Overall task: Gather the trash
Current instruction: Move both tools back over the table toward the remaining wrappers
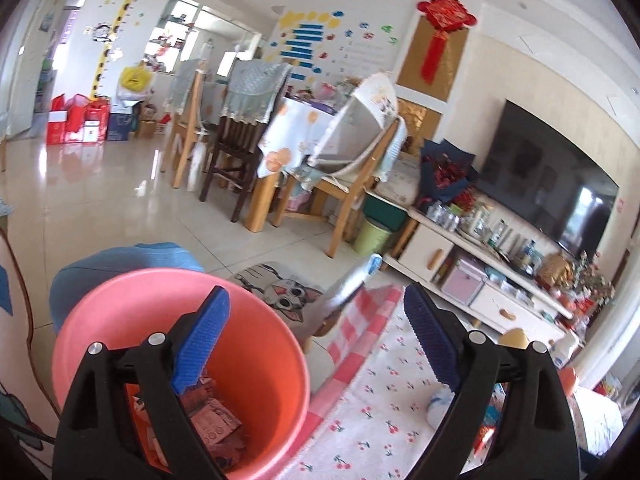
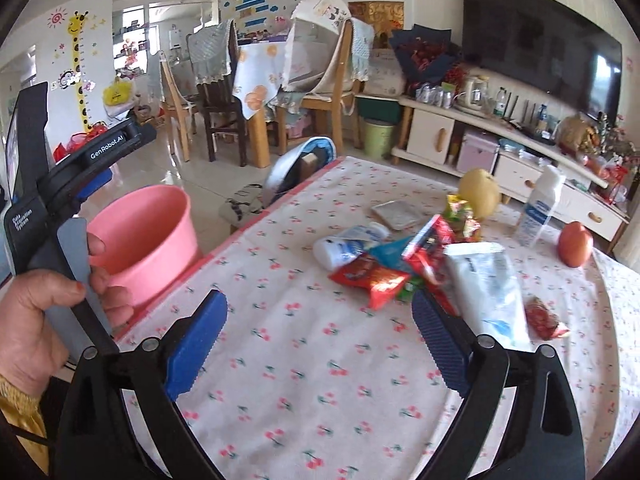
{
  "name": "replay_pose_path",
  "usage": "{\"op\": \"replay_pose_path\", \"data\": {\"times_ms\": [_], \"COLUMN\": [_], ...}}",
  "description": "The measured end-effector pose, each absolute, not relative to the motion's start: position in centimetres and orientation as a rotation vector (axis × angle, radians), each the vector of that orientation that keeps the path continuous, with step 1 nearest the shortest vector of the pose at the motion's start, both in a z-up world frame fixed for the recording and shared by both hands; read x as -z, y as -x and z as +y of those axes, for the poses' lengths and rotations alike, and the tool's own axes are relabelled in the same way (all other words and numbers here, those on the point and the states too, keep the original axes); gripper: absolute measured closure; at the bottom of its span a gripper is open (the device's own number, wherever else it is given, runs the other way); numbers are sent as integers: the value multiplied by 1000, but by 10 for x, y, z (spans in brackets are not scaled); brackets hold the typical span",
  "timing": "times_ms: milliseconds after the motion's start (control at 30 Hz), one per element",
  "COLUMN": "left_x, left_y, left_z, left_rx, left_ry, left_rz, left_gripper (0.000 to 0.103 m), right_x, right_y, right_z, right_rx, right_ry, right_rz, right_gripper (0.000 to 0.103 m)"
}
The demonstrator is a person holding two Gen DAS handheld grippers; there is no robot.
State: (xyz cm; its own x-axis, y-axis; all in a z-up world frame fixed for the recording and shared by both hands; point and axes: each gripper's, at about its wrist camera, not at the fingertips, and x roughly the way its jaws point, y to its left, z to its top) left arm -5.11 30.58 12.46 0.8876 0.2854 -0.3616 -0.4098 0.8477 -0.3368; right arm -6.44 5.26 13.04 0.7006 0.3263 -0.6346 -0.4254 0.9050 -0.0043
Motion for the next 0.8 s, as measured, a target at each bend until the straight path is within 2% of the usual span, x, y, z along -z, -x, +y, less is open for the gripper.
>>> {"op": "replay_pose_path", "data": {"times_ms": [367,800], "left_x": [-124,-127], "left_y": [39,36], "left_z": [270,208], "left_rx": [-363,-211], "left_ry": [273,95], "left_rz": [441,490], "left_gripper": [14,13], "right_x": [-128,-124], "right_y": [80,81], "right_z": [-19,-70], "right_rx": [-327,-286], "right_ry": [106,114], "right_rz": [581,521], "right_gripper": [8,5]}}
